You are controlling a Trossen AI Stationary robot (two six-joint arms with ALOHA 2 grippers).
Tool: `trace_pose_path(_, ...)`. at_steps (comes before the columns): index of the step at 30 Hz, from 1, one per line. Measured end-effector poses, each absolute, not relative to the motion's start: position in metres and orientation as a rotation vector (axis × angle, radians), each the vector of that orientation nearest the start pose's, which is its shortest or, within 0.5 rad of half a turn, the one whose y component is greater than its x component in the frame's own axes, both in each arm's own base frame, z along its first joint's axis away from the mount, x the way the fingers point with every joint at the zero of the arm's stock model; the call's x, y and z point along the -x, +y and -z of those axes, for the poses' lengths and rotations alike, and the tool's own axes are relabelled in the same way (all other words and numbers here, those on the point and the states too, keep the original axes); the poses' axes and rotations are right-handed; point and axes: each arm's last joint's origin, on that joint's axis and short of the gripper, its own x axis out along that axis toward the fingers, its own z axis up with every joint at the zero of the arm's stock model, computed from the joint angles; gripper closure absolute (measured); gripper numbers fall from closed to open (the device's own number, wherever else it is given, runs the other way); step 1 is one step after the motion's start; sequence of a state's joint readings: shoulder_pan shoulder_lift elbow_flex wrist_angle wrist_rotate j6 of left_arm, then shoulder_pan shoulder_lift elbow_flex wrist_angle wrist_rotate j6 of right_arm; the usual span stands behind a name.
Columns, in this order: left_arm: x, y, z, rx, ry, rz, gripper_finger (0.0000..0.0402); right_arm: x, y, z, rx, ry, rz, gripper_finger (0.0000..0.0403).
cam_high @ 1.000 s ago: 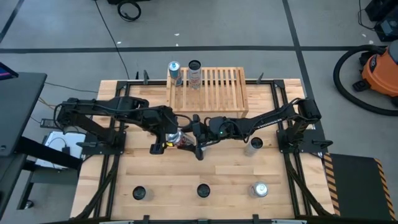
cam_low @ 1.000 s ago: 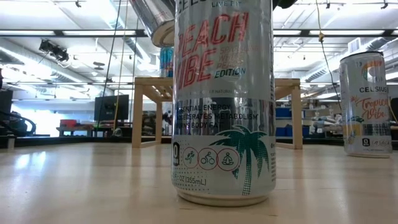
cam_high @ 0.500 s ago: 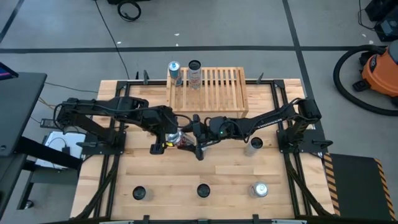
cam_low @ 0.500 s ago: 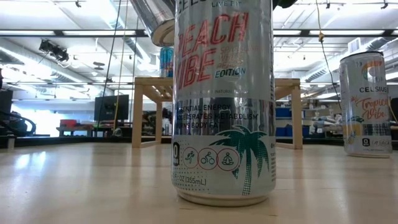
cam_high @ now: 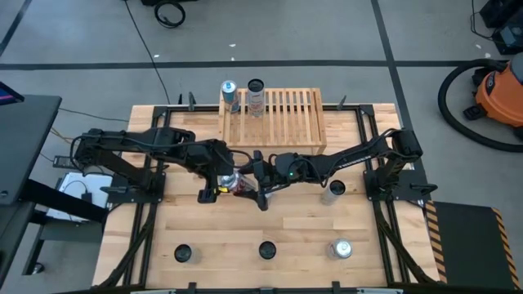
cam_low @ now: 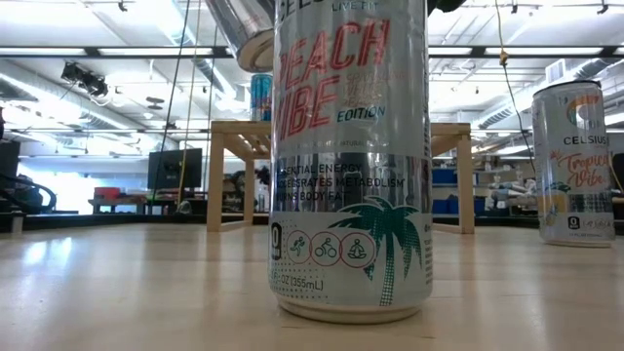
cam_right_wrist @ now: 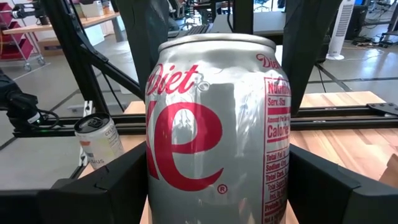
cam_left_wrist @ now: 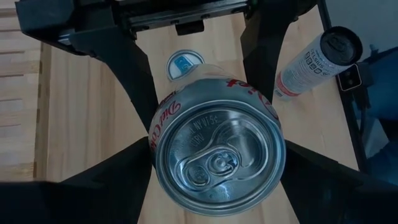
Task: Place canned beverage on shelf
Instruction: Put the top silver soda can on the shelf
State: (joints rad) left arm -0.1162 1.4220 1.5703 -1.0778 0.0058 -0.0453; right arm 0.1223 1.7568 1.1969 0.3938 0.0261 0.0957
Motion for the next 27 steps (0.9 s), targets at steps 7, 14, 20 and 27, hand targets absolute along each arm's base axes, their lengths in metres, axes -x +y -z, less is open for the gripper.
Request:
trace_pose_path(7, -0.2707, -0.0315, -0.3829, -0.003, 0.927, 0.089, 0.0083, -0.4005, 0.0484, -0.2678, -0.084, 0.172, -0.085, 0.009)
trace_pose_path(14, -0.271, -0.0319, -0.3831, 0.031, 0.925, 0.092, 0.0083, -0.4005, 0.0484, -0.2678, -0.089, 0.173, -0.085, 0.009)
trace_pose_path(20, -0.2711, -0.032, -0.3831, 0.048, 0.925, 0.089, 0.0083, -0.4006, 0.0482, -0.2676, -0.092, 0.174, -0.084, 0.009)
trace_pose_path(27, -0.2711, -0.0319, -0.383, 0.076, 0.928, 0.075, 0.0082, -0.401, 0.0461, -0.2673, -0.09, 0.175, -0.079, 0.009)
